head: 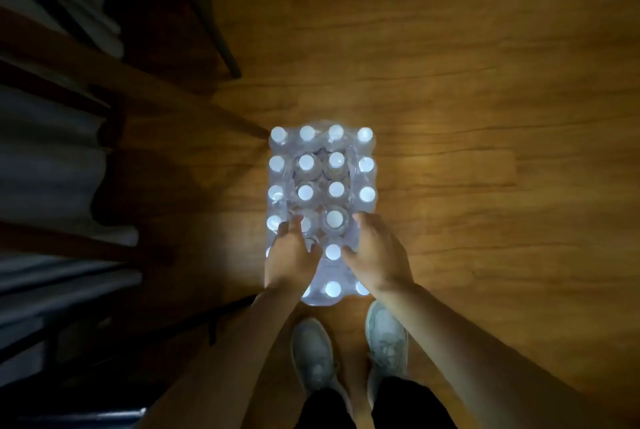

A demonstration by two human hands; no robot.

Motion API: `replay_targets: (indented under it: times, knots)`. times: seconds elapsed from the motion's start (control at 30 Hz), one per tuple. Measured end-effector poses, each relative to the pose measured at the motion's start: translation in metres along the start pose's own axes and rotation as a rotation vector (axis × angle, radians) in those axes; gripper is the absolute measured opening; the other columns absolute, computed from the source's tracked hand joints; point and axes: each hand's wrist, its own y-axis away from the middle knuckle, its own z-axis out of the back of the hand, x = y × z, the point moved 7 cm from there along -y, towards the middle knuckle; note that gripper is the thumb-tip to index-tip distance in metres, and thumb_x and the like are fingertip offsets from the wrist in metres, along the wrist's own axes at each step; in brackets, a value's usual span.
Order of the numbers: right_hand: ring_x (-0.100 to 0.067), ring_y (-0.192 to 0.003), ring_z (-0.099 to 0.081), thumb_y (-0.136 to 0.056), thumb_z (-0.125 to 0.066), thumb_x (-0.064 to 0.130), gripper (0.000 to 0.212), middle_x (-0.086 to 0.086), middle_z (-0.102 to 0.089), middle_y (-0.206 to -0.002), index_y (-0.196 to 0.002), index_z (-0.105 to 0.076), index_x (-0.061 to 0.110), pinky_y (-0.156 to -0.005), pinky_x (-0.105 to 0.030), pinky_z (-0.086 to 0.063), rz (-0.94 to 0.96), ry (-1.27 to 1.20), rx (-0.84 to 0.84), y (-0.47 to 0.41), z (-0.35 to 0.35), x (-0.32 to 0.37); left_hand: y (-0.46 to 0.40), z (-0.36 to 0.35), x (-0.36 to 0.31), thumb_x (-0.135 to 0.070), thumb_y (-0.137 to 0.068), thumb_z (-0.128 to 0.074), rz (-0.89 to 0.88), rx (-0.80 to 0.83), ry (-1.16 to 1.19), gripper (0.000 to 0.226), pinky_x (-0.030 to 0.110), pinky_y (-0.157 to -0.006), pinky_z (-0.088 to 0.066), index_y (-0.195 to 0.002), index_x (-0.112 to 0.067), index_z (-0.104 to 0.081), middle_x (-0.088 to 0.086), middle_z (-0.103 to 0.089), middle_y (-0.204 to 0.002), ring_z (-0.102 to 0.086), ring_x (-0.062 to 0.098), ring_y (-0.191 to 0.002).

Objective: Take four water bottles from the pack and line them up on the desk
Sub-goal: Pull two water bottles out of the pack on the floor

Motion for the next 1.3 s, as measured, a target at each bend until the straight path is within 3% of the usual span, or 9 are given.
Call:
replay_targets:
  times: [0.2, 0.47, 0.63, 0.73, 1.07, 1.3]
  knots:
    - [-0.03, -0.108, -0.061, -0.087, -0.062, 0.022, 0.039, -0.011, -0.053, -0.125, -0.123, -0.049, 0.013, -0.08, -0.039, -0.05, 0.086, 0.138, -0.031, -0.046, -0.044, -0.007, -0.047, -0.03, 0.016, -0.019, -0.09, -0.063, -0.028, -0.001, -0.115, 0.056, 0.044, -0.1, -0.05, -0.141, -0.011, -0.044, 0.017, -0.048, -0.137, -0.056, 0.036, -0.122]
    - [-0.032, -0.095, -0.064, -0.083, -0.067, 0.012, 0.027, -0.012, -0.054, -0.116, -0.109, -0.059, 0.01, -0.076, -0.036, -0.05, 0.131, 0.081, -0.135, -0.068, -0.058, -0.01, -0.07, -0.04, 0.015, -0.008, -0.09, -0.063, -0.089, -0.059, -0.29, 0.03, 0.043, -0.085, -0.056, -0.118, -0.008, -0.056, 0.02, -0.057, -0.12, -0.066, 0.038, -0.098]
    - [-0.034, -0.093, -0.064, -0.076, -0.073, 0.015, 0.028, -0.015, -0.056, -0.117, -0.099, -0.061, 0.005, -0.078, -0.037, -0.049, 0.146, 0.019, -0.09, -0.068, -0.055, -0.014, -0.069, -0.028, 0.014, -0.021, -0.083, -0.071, -0.105, -0.05, -0.199, 0.025, 0.04, -0.081, -0.057, -0.102, -0.009, -0.06, 0.016, -0.065, -0.106, -0.066, 0.033, -0.093]
    - [-0.033, -0.087, -0.064, -0.074, -0.073, 0.013, 0.023, -0.014, -0.058, -0.11, -0.093, -0.063, 0.005, -0.071, -0.032, -0.045, 0.178, -0.005, -0.106, -0.061, -0.044, -0.01, -0.058, -0.015, 0.007, -0.031, -0.084, -0.068, -0.129, -0.069, -0.173, 0.028, 0.038, -0.076, -0.055, -0.098, -0.009, -0.059, 0.015, -0.064, -0.101, -0.065, 0.033, -0.086]
    - [-0.026, -0.074, -0.064, -0.064, -0.077, 0.01, 0.022, -0.006, -0.061, -0.091, -0.082, -0.065, 0.01, -0.062, -0.025, -0.042, 0.237, -0.051, -0.142, 0.005, 0.029, 0.022, 0.027, 0.067, -0.028, -0.018, -0.072, -0.074, -0.072, -0.115, -0.058, 0.037, 0.03, -0.069, -0.041, -0.105, -0.008, -0.062, 0.009, -0.059, -0.109, -0.063, 0.032, -0.088]
    - [-0.01, -0.063, -0.055, -0.066, -0.079, 0.02, 0.026, 0.004, -0.061, -0.088, -0.086, -0.063, 0.019, -0.058, -0.02, -0.045, 0.365, -0.08, -0.176, 0.085, 0.107, 0.086, 0.114, 0.152, -0.066, -0.014, -0.068, -0.075, -0.065, -0.199, 0.023, 0.033, 0.028, -0.063, -0.046, -0.099, -0.011, -0.066, 0.003, -0.06, -0.102, -0.064, 0.027, -0.079]
